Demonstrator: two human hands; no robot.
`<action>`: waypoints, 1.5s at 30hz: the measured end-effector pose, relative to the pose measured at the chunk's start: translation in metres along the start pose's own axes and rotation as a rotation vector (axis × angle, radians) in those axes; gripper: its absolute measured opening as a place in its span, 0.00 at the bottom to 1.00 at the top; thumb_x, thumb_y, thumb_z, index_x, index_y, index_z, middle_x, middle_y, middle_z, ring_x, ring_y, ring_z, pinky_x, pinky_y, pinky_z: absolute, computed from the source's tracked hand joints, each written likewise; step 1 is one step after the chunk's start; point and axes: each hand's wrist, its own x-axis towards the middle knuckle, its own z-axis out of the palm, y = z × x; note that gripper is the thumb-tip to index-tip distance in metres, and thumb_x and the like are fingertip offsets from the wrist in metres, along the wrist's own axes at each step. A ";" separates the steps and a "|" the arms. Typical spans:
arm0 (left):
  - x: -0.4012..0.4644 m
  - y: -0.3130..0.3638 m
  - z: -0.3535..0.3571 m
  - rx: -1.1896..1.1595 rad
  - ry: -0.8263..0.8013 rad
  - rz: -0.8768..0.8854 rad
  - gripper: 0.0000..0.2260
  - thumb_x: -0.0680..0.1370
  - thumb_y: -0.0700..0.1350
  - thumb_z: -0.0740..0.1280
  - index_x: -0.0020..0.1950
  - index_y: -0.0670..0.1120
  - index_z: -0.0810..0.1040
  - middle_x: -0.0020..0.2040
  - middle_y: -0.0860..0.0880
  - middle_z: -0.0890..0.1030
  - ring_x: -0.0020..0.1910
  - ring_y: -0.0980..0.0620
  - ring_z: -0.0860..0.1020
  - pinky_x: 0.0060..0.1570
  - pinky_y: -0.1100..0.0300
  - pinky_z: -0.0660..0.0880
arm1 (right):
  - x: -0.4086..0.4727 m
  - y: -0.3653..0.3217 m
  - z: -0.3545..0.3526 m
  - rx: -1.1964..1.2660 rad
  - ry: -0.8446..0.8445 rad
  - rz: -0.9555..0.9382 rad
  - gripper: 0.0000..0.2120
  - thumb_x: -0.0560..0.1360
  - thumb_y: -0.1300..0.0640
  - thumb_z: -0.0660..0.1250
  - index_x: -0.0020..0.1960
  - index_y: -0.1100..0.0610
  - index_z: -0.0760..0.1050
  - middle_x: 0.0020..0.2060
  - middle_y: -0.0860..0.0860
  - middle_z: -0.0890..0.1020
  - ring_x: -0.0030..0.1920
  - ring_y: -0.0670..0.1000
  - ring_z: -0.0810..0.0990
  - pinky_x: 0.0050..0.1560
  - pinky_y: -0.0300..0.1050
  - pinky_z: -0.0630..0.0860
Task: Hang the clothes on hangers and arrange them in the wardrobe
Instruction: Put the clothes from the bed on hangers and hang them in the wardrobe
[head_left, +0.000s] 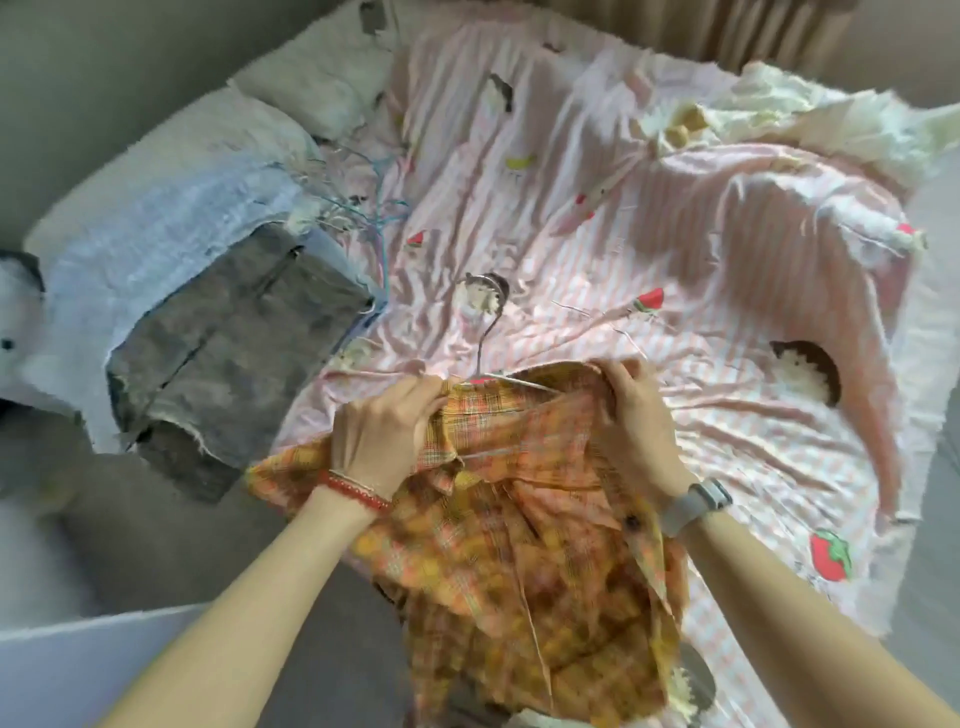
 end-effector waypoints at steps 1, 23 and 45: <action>-0.012 -0.013 -0.017 0.048 0.040 -0.015 0.04 0.72 0.44 0.70 0.43 0.45 0.83 0.32 0.48 0.81 0.25 0.48 0.77 0.22 0.61 0.73 | 0.006 -0.030 0.007 0.057 -0.020 -0.029 0.11 0.77 0.61 0.60 0.56 0.62 0.75 0.48 0.62 0.74 0.48 0.62 0.74 0.48 0.57 0.72; -0.472 -0.165 -0.308 0.151 0.967 -1.073 0.04 0.74 0.34 0.66 0.45 0.39 0.80 0.40 0.51 0.79 0.41 0.63 0.73 0.44 0.78 0.66 | -0.192 -0.504 0.175 0.080 -0.599 -1.689 0.08 0.73 0.54 0.63 0.46 0.57 0.77 0.36 0.51 0.80 0.37 0.52 0.80 0.36 0.43 0.74; -0.748 -0.024 -0.434 0.957 1.378 -1.909 0.16 0.76 0.41 0.65 0.64 0.42 0.74 0.61 0.37 0.73 0.62 0.39 0.69 0.63 0.53 0.62 | -0.550 -0.724 0.207 0.430 -1.451 -1.950 0.09 0.75 0.58 0.62 0.36 0.58 0.72 0.33 0.51 0.75 0.38 0.51 0.73 0.42 0.46 0.70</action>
